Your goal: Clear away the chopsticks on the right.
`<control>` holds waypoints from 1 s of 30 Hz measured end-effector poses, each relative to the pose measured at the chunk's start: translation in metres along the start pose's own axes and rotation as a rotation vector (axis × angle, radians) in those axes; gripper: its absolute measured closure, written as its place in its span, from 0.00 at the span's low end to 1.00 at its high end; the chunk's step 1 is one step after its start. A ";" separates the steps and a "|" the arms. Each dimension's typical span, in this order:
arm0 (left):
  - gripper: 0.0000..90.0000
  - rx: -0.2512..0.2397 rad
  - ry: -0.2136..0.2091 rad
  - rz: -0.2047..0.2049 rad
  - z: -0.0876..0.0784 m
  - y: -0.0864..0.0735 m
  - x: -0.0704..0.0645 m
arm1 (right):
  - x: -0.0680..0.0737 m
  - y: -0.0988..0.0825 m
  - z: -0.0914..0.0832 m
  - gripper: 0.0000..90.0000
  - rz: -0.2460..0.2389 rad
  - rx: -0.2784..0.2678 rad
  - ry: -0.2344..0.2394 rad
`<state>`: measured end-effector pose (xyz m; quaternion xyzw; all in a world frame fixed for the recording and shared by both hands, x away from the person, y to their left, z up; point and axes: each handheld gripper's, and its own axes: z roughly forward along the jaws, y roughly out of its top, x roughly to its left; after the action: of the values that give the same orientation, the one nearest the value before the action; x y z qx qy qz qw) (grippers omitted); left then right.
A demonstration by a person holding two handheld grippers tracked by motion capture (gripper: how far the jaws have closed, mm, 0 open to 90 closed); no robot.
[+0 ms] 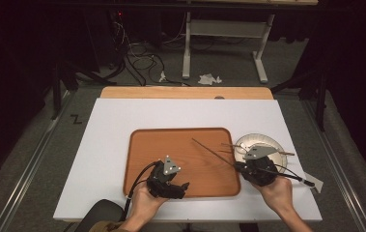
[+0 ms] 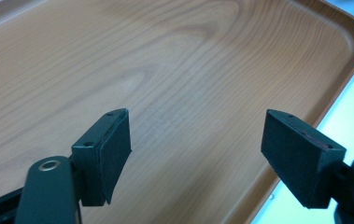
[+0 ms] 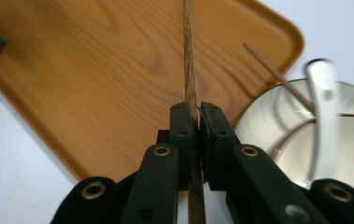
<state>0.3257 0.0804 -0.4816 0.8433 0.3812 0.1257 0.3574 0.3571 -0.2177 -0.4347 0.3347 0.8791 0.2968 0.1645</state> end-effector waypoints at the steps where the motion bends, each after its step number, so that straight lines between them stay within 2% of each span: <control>1: 0.27 0.001 0.001 0.000 0.000 0.000 0.000 | 0.000 0.000 0.000 0.95 0.000 0.000 0.000; 5: 0.27 0.004 -0.005 -0.005 0.001 0.001 0.001 | 0.006 0.000 0.030 0.95 0.023 0.051 0.027; 10: 0.27 0.002 -0.002 0.003 0.001 0.000 0.000 | 0.014 -0.005 0.047 0.95 0.022 0.115 0.039; 16: 0.27 0.006 -0.004 0.005 0.002 0.000 -0.001 | 0.016 -0.008 0.052 0.94 0.019 0.130 0.037; 18: 0.27 0.005 -0.003 0.007 0.001 0.000 -0.002 | 0.018 -0.011 0.056 0.94 0.007 0.155 0.020; 21: 0.27 0.001 0.000 0.007 0.000 0.000 -0.001 | 0.018 -0.012 0.057 0.94 0.011 0.152 0.023; 25: 0.27 0.006 -0.002 0.006 0.001 0.000 -0.001 | 0.018 -0.013 0.057 0.92 0.001 0.156 -0.011; 30: 0.27 0.004 0.000 0.011 0.001 0.000 -0.002 | 0.017 -0.014 0.057 0.92 0.001 0.158 -0.031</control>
<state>0.3245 0.0781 -0.4823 0.8461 0.3771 0.1269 0.3549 0.3657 -0.1915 -0.4890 0.3518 0.8970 0.2213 0.1508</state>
